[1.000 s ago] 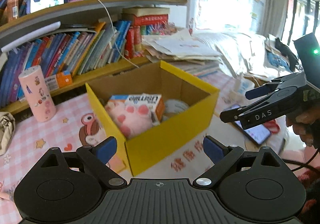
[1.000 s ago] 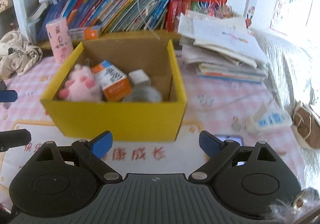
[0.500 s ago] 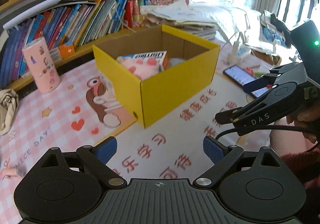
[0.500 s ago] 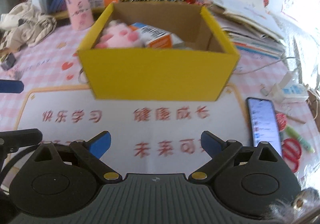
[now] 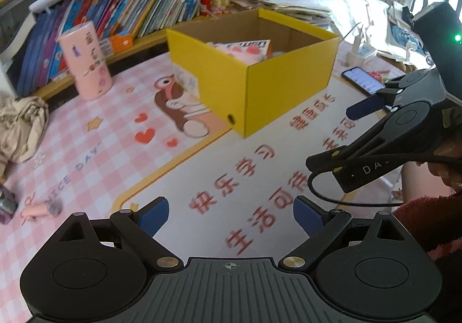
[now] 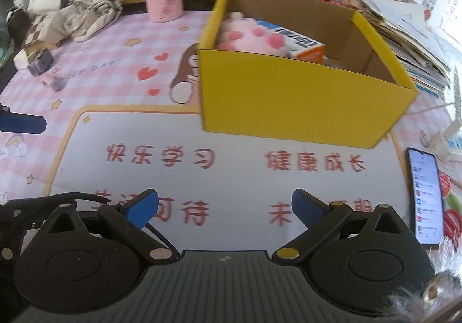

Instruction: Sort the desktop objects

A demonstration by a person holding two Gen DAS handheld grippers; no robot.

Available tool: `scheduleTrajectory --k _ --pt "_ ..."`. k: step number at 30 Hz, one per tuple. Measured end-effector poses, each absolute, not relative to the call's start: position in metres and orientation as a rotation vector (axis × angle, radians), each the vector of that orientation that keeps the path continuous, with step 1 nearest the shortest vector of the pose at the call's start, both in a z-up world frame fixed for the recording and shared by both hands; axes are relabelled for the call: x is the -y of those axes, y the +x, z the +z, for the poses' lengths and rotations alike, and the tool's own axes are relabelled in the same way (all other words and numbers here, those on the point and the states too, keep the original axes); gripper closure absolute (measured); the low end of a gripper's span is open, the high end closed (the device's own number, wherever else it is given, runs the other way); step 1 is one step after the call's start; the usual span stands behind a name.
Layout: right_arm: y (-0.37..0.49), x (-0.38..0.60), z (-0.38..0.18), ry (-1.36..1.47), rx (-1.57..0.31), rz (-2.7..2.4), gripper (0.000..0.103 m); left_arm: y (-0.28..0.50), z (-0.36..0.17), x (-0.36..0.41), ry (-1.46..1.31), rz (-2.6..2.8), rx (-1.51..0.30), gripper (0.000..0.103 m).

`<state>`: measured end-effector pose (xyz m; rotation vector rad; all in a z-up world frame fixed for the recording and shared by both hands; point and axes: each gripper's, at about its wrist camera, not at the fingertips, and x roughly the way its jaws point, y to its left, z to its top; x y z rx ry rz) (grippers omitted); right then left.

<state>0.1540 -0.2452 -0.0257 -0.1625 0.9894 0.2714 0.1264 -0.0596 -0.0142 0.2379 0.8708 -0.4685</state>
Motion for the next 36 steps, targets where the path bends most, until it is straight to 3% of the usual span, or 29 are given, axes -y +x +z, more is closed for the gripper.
scheduleTrajectory --k 22,36 --pt "0.169 0.129 -0.041 -0.330 -0.995 0.486 0.002 0.122 -0.024 -0.042 0.090 -0.243 -0.872 0.007" --pt "0.185 0.055 -0.030 -0.445 -0.874 0.677 0.002 0.138 -0.028 -0.111 -0.051 -0.033 -0.830 0.006"
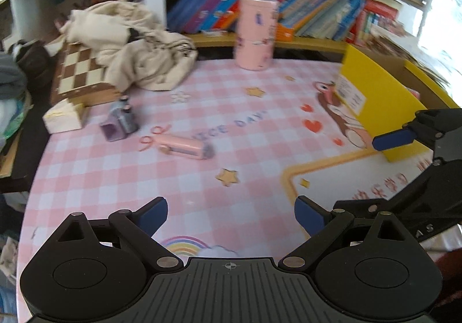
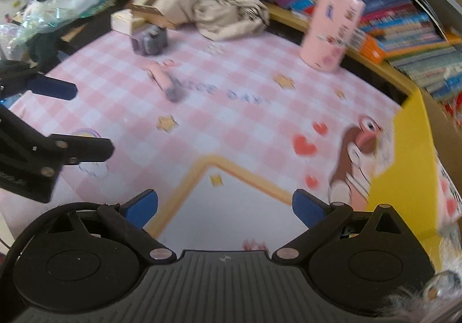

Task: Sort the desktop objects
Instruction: 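Move the left tool toward the grey-purple toy car while the right tool approaches the pink tube, then grasp the toy car with the left tool while the right tool grasps the pink tube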

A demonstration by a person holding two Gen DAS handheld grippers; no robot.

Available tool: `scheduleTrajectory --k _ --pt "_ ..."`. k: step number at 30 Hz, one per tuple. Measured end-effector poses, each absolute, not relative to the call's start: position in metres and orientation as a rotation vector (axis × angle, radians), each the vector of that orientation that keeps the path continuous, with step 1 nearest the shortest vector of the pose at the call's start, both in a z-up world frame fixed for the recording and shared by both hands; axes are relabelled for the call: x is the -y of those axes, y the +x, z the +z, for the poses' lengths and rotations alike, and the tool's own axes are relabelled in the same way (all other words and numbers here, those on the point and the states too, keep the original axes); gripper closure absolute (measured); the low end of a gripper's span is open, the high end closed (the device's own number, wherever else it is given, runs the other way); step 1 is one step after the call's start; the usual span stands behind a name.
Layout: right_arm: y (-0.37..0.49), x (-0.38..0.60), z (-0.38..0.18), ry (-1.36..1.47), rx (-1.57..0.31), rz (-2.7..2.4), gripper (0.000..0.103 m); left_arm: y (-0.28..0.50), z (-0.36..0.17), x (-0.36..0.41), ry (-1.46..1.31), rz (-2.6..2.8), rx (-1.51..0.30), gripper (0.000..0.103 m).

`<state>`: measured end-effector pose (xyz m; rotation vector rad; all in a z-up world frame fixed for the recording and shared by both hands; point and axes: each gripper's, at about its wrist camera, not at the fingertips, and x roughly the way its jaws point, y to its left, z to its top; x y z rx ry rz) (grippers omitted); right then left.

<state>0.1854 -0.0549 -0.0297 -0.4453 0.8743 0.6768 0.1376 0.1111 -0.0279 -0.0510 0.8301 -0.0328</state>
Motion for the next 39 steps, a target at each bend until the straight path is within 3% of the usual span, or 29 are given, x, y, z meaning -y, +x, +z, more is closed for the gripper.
scheduleTrajectory --k 9,16,26,39 --pt "0.212 0.017 -0.038 -0.402 -0.786 0.761 0.005 0.161 -0.032 -0.150 -0.099 0.076 -0.804 0.006" --pt "0.230 -0.018 -0.050 -0.440 -0.741 0.888 0.017 0.183 -0.038 -0.172 -0.121 0.153 -0.779 0.006" --pt "0.255 -0.062 -0.071 -0.475 -0.745 0.961 0.041 0.230 -0.055 -0.200 -0.157 0.256 -0.727 0.006" --pt "0.273 -0.085 -0.086 -0.427 -0.757 1.002 0.054 0.282 -0.084 -0.210 -0.078 0.347 -0.740 0.007"
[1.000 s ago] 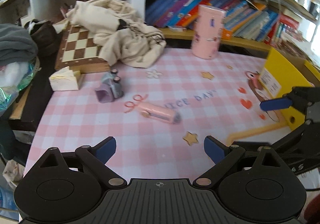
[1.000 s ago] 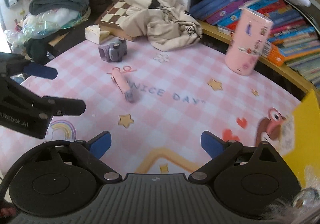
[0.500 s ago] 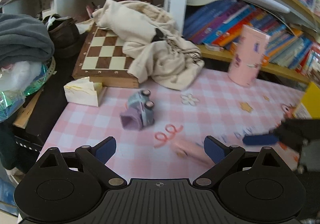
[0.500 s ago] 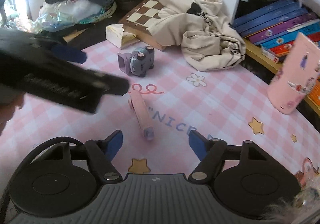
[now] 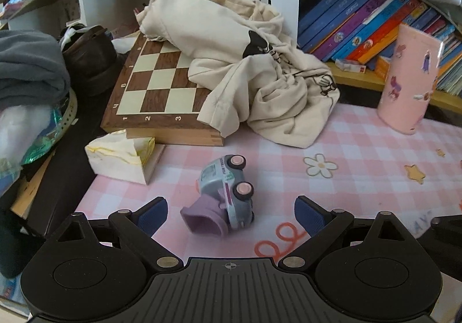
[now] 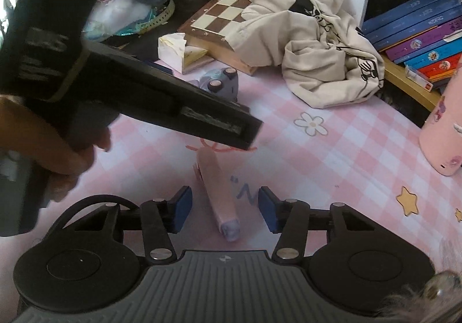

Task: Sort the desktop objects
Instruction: 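Grasp the toy car with the left tool while the right tool grasps the pink tube, then carry the toy car and pink tube with both tools over the yellow box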

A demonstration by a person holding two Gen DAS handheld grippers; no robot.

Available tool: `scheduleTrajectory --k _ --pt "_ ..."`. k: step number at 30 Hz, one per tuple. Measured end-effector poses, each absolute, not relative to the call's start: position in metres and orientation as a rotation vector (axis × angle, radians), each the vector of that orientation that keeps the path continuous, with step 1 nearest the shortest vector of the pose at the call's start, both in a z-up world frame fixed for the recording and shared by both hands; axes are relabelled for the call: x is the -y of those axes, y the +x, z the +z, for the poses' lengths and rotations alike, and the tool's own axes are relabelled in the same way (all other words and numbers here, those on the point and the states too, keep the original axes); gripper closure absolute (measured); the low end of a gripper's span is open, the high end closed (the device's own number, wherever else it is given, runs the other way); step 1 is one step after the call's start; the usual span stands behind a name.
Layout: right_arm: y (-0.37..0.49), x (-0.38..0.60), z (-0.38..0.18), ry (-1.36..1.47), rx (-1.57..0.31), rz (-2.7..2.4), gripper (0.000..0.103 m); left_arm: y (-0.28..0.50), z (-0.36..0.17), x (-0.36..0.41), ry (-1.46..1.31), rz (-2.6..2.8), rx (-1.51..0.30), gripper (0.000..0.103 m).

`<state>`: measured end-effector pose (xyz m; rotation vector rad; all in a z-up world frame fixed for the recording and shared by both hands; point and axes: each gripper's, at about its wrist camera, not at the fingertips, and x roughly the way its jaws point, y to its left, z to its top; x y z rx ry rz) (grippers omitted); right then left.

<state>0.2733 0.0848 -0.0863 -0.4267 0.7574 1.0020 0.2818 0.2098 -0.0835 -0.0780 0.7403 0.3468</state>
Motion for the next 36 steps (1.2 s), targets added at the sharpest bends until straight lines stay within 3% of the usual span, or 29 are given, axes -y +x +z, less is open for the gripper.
scheduleTrajectory --k 7,12,13,17,20,36 --pt "0.278 -0.090 -0.087 -0.410 -0.759 1.041 0.060 0.293 -0.097 -0.218 -0.089 0.353 -0.774 0.009" --pt "0.281 -0.089 -0.086 -0.394 -0.766 1.035 0.079 0.293 -0.101 -0.222 -0.118 0.342 -0.775 0.015" --pt "0.282 -0.089 -0.087 -0.391 -0.768 1.029 0.086 0.293 -0.100 -0.222 -0.116 0.338 -0.773 0.018" --pt "0.287 -0.085 -0.085 -0.344 -0.801 0.989 0.087 0.293 -0.099 -0.217 -0.101 0.304 -0.765 0.032" --pt "0.285 -0.082 -0.083 -0.343 -0.805 0.987 0.087 0.292 -0.096 -0.213 -0.088 0.273 -0.763 0.054" --pt "0.263 -0.040 -0.061 -0.347 -0.867 0.927 0.087 0.233 -0.070 -0.206 -0.250 0.182 -0.716 0.055"
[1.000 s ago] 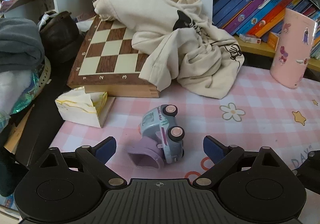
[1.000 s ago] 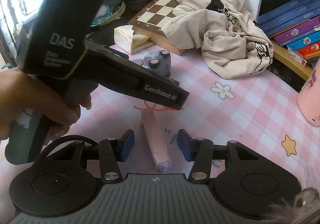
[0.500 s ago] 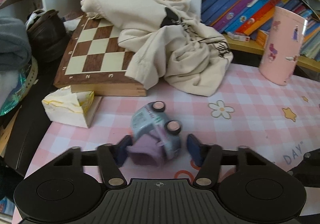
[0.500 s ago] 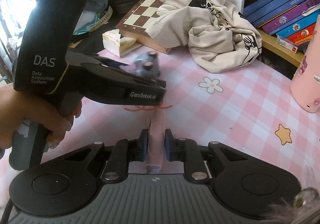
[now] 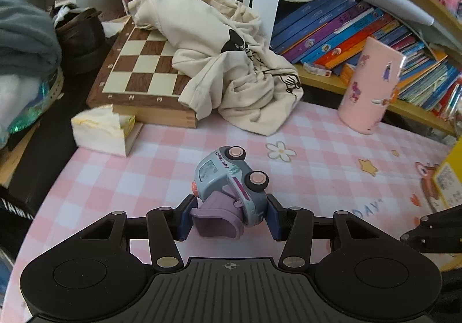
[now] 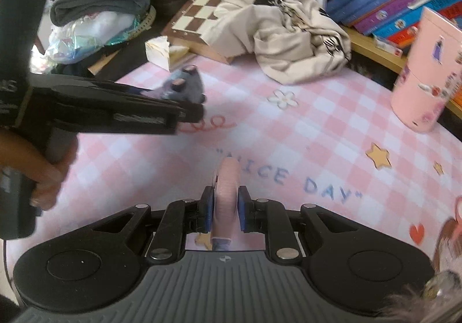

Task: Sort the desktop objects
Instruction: 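Carry the toy car and pink tube with both tools over the yellow box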

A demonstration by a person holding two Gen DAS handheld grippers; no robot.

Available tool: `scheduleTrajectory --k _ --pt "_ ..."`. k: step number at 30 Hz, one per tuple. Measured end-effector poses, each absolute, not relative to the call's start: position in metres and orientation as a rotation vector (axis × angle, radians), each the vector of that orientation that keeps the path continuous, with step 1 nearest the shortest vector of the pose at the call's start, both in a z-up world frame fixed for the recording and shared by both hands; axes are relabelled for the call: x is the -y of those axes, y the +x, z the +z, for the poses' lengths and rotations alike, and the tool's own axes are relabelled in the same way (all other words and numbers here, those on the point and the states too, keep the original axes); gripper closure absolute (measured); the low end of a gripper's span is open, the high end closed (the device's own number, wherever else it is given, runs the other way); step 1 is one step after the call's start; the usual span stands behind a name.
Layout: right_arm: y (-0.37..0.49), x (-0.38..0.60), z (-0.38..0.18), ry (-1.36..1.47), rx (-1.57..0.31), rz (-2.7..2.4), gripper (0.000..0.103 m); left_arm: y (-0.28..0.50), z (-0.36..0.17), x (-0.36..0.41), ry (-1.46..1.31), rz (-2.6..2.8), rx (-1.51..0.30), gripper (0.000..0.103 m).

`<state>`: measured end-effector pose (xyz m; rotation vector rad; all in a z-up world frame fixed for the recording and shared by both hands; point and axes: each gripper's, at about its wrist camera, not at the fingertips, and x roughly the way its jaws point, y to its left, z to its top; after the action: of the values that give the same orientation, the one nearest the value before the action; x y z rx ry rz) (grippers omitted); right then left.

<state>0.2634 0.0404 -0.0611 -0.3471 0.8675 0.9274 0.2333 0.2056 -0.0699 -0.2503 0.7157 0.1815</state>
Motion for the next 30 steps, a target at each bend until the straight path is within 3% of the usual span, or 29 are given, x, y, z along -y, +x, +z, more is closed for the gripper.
scheduleTrajectory --k 30 --pt "0.202 0.082 -0.020 -0.261 -0.908 0.671 0.087 0.137 -0.019 -0.162 -0.356 -0.079 -0.642 0.055"
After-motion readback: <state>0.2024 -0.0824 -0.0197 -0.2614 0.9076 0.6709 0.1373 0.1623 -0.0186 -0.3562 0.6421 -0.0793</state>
